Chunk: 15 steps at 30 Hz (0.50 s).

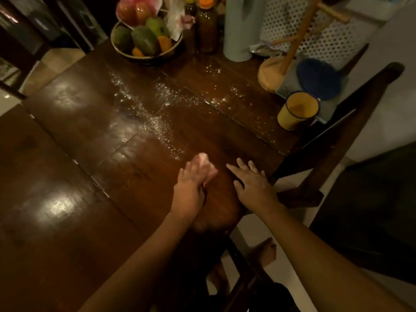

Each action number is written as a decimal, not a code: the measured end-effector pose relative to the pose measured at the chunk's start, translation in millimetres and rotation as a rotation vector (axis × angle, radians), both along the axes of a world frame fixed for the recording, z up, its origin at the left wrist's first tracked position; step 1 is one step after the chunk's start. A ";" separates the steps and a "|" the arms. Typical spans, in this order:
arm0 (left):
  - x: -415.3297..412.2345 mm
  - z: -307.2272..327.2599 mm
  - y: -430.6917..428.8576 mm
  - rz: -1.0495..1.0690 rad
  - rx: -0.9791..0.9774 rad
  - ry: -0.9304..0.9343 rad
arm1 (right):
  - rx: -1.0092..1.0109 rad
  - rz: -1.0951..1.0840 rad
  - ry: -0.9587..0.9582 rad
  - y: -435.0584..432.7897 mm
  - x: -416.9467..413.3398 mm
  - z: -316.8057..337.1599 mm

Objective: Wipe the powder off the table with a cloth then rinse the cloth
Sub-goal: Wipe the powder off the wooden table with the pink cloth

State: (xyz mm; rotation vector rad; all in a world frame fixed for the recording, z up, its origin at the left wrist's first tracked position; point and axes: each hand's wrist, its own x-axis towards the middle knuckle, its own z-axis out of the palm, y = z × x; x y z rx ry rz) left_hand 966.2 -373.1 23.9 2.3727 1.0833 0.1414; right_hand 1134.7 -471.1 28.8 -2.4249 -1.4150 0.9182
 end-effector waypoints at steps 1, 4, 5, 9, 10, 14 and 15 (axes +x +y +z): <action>-1.6 0.7 -8.8 -0.163 -0.012 -0.015 | 0.004 -0.012 0.005 1.3 0.8 0.0; -38.7 -10.7 -29.8 -0.709 -0.009 -0.024 | 0.009 -0.022 0.008 3.2 2.0 -1.5; -58.2 -15.5 -29.9 -0.789 -0.022 -0.014 | 0.005 -0.013 0.004 3.0 1.7 -1.7; -120.3 -19.8 1.3 -0.789 -0.024 -0.003 | -0.006 0.025 -0.039 2.1 0.0 -1.2; -128.8 -19.9 13.2 -0.701 -0.004 0.002 | -0.007 0.038 -0.063 1.8 -0.6 -1.4; -116.2 -10.8 65.1 0.037 0.008 0.033 | -0.005 0.076 -0.159 10.8 -6.7 -4.5; -100.0 -6.3 77.0 0.219 0.019 0.051 | -0.013 0.085 -0.185 17.5 -8.9 -5.6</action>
